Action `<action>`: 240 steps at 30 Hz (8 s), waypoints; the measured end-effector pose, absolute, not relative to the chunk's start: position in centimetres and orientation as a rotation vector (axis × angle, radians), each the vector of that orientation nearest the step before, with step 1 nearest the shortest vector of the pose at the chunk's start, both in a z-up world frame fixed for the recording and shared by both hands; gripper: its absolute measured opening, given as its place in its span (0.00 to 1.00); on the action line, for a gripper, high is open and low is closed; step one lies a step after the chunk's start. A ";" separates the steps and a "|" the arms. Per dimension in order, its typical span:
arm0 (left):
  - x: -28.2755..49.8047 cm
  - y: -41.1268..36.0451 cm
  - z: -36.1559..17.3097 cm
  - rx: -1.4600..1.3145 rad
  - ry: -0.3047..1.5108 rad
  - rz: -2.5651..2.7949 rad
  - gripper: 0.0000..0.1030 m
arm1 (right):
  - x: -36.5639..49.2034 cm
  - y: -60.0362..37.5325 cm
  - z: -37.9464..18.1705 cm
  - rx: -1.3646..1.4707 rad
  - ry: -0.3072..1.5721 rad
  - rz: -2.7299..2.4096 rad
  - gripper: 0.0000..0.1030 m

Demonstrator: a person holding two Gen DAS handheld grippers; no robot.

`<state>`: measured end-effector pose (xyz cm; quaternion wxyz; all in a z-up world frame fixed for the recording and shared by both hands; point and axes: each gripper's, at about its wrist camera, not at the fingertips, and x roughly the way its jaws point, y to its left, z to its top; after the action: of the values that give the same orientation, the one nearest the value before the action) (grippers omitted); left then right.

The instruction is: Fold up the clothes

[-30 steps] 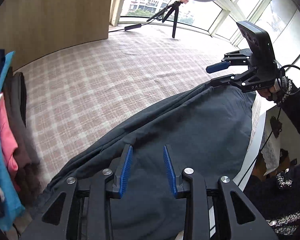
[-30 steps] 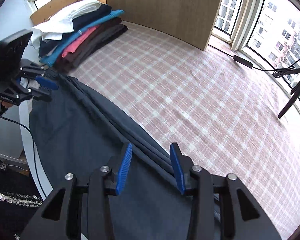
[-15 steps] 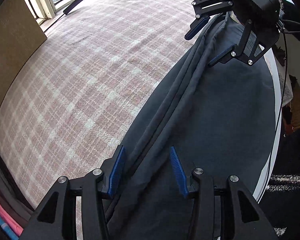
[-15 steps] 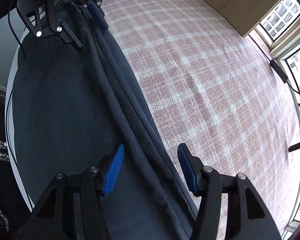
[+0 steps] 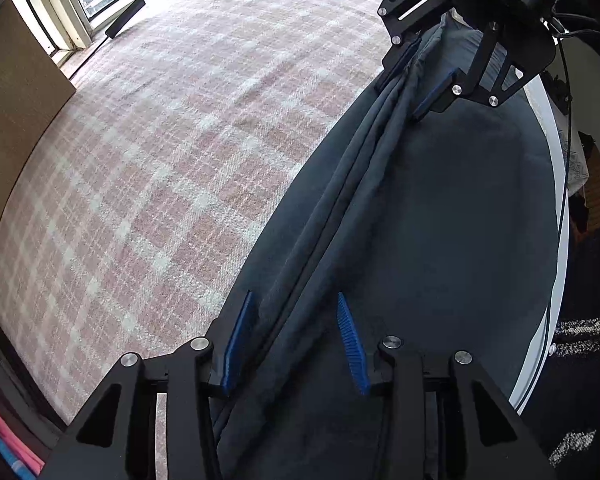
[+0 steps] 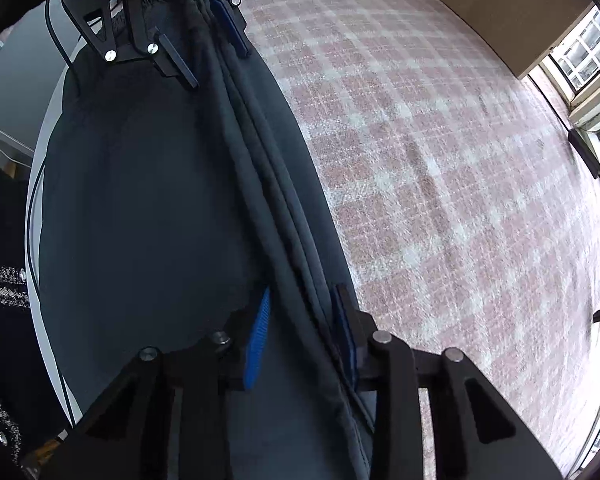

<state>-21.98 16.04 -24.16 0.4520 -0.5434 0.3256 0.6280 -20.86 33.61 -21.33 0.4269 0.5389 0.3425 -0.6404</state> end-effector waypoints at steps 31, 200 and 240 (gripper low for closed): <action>-23.5 14.8 -16.0 -1.282 0.651 1.746 0.27 | -20.1 61.3 -3.7 1.487 0.113 -2.545 0.33; -16.2 17.3 -20.5 -1.384 0.633 1.663 0.42 | -8.4 33.0 -22.2 1.440 -0.176 -1.936 0.36; -23.6 24.3 -20.7 -1.204 0.835 1.692 0.49 | -2.7 29.2 -24.2 1.420 -0.298 -1.948 0.10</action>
<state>-23.64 24.35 -20.67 0.4364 -0.4840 0.3358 0.6801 -2.73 29.19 -24.17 0.3486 0.5480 -0.1151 -0.7517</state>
